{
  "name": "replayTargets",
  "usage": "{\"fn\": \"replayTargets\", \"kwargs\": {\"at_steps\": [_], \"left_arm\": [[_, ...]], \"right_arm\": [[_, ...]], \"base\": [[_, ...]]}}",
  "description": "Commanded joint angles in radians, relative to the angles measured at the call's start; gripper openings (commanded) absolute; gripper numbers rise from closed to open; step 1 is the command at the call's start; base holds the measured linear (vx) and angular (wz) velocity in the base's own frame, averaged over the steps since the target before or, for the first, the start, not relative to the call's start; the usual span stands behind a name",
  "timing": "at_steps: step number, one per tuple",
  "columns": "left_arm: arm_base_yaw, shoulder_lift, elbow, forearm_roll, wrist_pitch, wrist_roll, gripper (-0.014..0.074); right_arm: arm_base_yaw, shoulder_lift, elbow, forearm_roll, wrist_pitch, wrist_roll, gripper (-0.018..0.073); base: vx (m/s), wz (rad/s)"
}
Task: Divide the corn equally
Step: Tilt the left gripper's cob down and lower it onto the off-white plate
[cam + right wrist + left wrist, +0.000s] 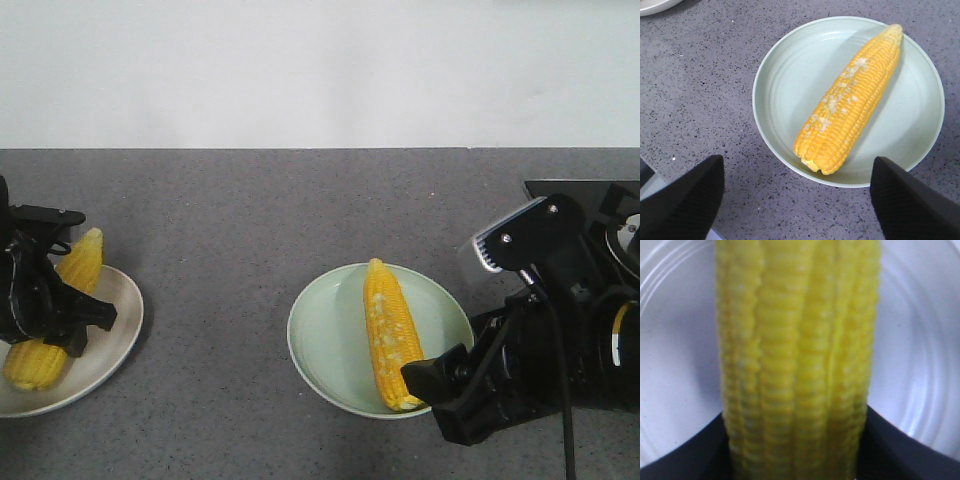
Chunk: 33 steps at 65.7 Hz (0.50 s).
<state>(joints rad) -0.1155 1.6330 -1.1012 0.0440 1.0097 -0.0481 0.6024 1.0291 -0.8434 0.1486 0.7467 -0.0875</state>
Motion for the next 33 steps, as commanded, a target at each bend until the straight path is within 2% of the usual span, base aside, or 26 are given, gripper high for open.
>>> {"fn": "replayTargets", "kwargs": {"at_steps": [1,16,33], "left_arm": [[0.004,-0.027,-0.032,-0.005,0.001,-0.003,0.0453],[0.004,-0.026,-0.032,-0.005,0.001,-0.003,0.0538],[0.004,-0.081,-0.032,-0.005,0.034,0.005,0.0544]], "right_arm": [[0.003,-0.018,-0.026,-0.003,-0.045,-0.010,0.0569],[0.003,-0.018,-0.026,-0.003,-0.045,-0.010,0.0569],[0.003,-0.018,-0.026,-0.003,-0.045,-0.010,0.0569]], "base": [[0.00,0.00],[0.00,0.00],[0.00,0.00]]}}
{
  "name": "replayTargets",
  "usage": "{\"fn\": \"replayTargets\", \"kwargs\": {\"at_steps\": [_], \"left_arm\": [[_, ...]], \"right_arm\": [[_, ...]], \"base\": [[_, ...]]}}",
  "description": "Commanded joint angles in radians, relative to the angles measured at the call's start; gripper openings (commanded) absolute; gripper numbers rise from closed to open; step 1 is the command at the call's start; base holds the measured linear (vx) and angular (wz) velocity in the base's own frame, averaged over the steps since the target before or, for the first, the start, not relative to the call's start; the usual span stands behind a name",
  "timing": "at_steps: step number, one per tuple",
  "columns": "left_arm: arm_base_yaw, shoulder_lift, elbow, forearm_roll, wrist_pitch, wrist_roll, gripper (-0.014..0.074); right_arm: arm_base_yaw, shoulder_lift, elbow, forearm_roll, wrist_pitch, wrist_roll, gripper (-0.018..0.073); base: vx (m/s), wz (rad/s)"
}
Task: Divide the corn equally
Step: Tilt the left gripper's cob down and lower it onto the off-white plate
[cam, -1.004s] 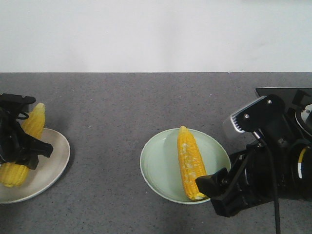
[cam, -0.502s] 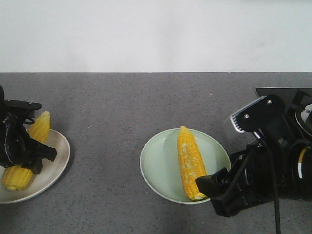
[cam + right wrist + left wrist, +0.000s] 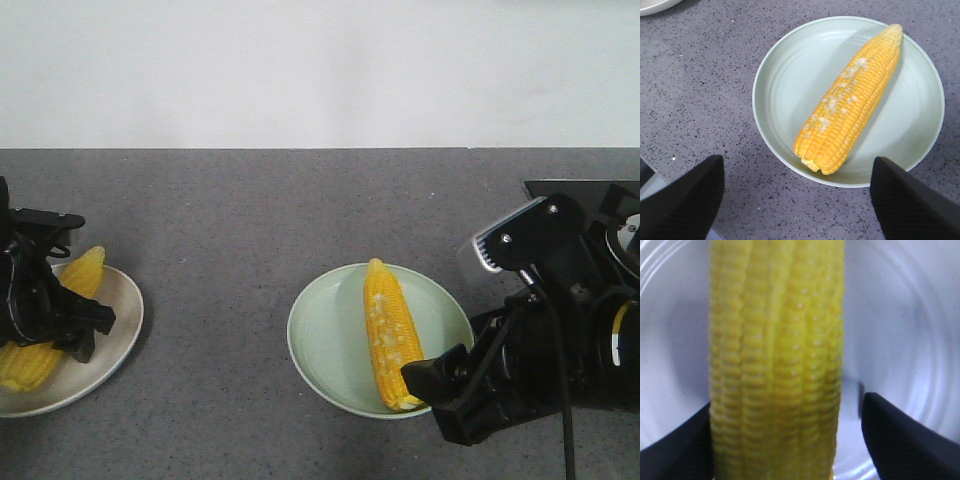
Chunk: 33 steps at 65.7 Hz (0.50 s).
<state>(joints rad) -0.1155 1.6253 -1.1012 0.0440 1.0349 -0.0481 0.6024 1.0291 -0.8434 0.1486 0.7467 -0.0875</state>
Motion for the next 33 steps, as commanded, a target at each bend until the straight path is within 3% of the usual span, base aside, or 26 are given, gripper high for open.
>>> {"fn": "replayTargets", "kwargs": {"at_steps": [1,24,33], "left_arm": [[0.004,-0.085,-0.032,-0.005,0.008,0.005,0.0544],[-0.025,-0.300,-0.032,-0.019,-0.020,0.072,0.0544],[-0.078,-0.392,-0.025,-0.120,-0.060,0.144,0.0544]], "right_arm": [[0.003,-0.018,-0.026,-0.003,-0.045,-0.010,0.0569],[0.003,-0.018,-0.026,-0.003,-0.045,-0.010,0.0569],[0.003,-0.018,-0.026,-0.003,-0.045,-0.010,0.0569]], "base": [[0.00,0.00],[0.00,0.00],[0.00,0.00]]}}
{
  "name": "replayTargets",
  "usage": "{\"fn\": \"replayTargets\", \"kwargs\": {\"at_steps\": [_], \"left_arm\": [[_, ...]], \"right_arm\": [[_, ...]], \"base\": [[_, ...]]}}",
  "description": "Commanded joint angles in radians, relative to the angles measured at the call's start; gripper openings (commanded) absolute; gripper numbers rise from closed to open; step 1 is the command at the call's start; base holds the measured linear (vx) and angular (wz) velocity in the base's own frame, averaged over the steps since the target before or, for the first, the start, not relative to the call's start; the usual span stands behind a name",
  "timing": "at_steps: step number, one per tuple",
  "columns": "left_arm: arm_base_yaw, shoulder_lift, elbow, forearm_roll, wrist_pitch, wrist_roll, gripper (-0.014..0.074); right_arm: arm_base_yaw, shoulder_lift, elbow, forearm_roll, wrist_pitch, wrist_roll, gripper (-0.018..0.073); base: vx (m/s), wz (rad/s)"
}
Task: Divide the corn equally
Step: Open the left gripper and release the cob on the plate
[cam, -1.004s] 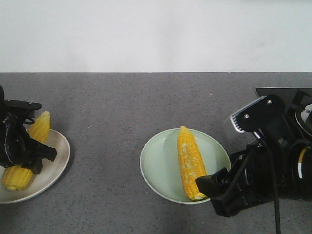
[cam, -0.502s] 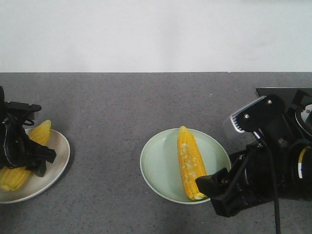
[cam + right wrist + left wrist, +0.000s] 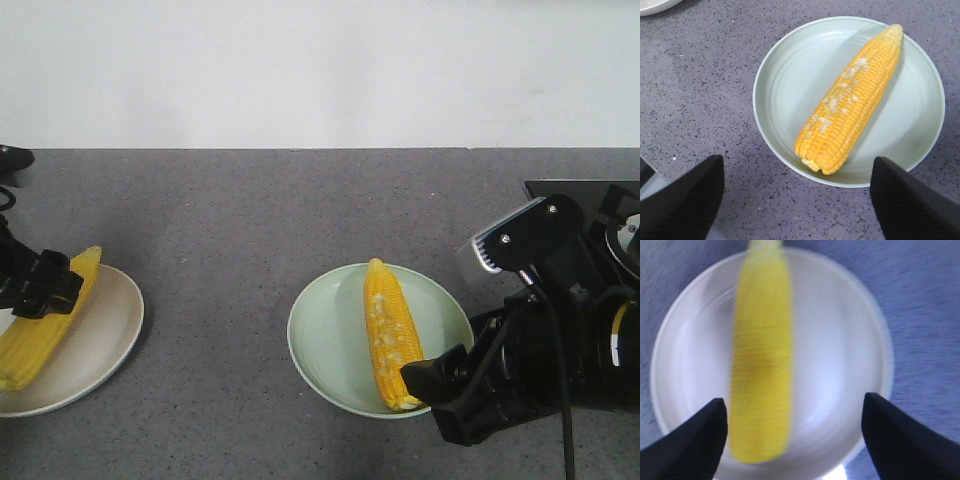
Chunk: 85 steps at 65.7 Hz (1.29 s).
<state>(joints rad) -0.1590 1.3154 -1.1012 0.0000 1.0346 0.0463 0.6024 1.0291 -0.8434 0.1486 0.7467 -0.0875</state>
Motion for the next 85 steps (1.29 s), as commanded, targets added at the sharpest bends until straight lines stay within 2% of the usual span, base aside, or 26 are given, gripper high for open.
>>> {"fn": "replayTargets", "kwargs": {"at_steps": [1,10,20,27,52,85], "left_arm": [[-0.042,-0.092,-0.023,-0.085,-0.066,0.061,0.0544],[-0.109,-0.185,0.028,-0.126,-0.126,0.112,0.0537],[-0.188,-0.307,0.117,-0.128,-0.193,0.119,0.0533],[-0.218,-0.395,0.189,-0.129,-0.250,0.117,0.0533],[-0.220,-0.658,0.417,-0.173,-0.402,0.111,0.0533],[-0.220,-0.678,0.428,-0.171,-0.411,0.111,0.0533]], "right_arm": [[0.003,-0.018,-0.026,-0.003,-0.045,-0.010,0.0569],[0.003,-0.018,-0.026,-0.003,-0.045,-0.010,0.0569],[0.003,-0.018,-0.026,-0.003,-0.045,-0.010,0.0569],[0.003,-0.018,-0.026,-0.003,-0.045,-0.010,0.0569],[0.003,-0.018,-0.026,-0.003,-0.045,-0.010,0.0569],[0.003,-0.018,-0.026,-0.004,-0.047,-0.010,0.0569]], "base": [[0.00,0.00],[0.00,0.00],[0.00,0.00],[0.00,0.00],[0.00,0.00],[0.00,0.00]]}}
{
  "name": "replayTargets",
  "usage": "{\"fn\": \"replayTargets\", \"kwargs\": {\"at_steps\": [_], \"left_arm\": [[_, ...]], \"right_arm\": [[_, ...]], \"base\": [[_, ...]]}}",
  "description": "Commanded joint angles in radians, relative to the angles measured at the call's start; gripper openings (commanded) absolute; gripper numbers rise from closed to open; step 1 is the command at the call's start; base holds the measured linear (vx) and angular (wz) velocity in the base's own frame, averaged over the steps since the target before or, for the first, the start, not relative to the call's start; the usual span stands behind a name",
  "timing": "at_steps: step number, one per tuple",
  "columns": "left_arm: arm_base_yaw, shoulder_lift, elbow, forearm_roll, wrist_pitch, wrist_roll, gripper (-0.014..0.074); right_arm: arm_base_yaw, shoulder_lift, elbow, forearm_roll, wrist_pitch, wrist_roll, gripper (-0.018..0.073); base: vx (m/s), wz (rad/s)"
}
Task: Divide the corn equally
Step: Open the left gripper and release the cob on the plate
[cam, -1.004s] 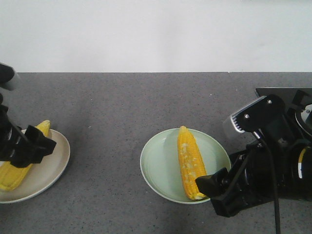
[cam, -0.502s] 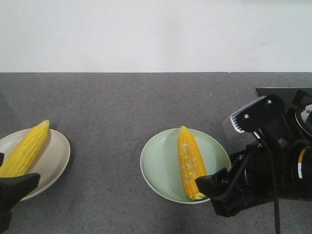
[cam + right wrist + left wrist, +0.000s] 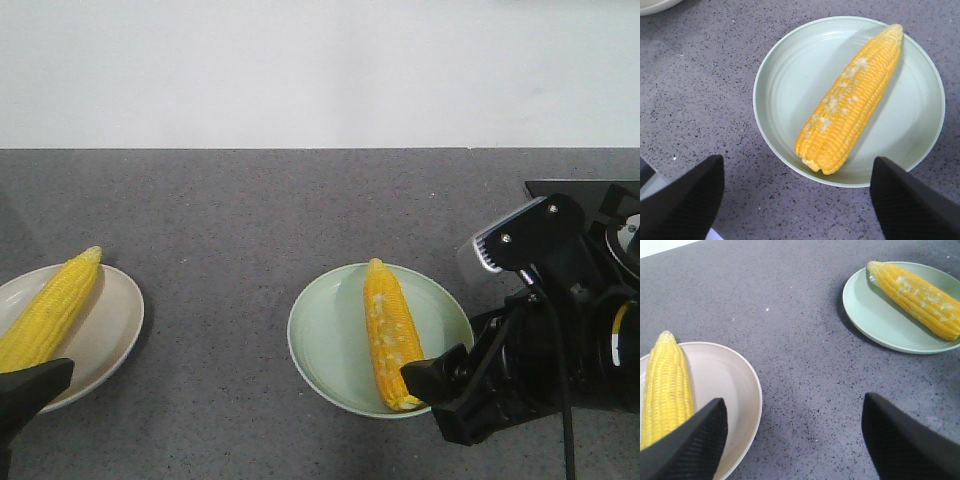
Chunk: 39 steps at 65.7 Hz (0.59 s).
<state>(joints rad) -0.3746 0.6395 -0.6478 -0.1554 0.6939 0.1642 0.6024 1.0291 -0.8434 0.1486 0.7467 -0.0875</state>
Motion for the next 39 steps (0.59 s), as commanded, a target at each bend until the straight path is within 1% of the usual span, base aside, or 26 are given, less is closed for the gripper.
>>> {"fn": "replayTargets", "kwargs": {"at_steps": [1,12,19,25,29,39], "left_arm": [[-0.005,-0.002,-0.025,-0.015,-0.071,-0.007,0.0533],[-0.005,-0.002,-0.025,-0.015,-0.072,-0.007,0.0533],[-0.005,-0.002,-0.025,-0.015,-0.072,-0.007,0.0519],[-0.005,-0.002,-0.025,-0.015,-0.072,-0.007,0.0475],[-0.005,-0.002,-0.025,-0.015,-0.072,-0.007,0.0435],[-0.005,-0.002,-0.025,-0.015,-0.072,-0.007,0.0295]], "right_arm": [[0.003,-0.018,-0.026,-0.004,-0.047,-0.010,0.0569],[0.003,-0.018,-0.026,-0.004,-0.046,-0.015,0.0554],[0.003,-0.018,-0.026,-0.004,-0.045,-0.015,0.0500],[0.003,-0.018,-0.026,-0.004,-0.045,-0.015,0.0421],[0.003,-0.018,-0.026,-0.004,-0.045,-0.015,0.0347],[0.003,-0.018,-0.026,-0.004,-0.045,-0.015,0.0153]], "base": [[0.00,0.00],[0.00,0.00],[0.00,0.00],[0.00,0.00],[0.00,0.00],[0.00,0.00]]}}
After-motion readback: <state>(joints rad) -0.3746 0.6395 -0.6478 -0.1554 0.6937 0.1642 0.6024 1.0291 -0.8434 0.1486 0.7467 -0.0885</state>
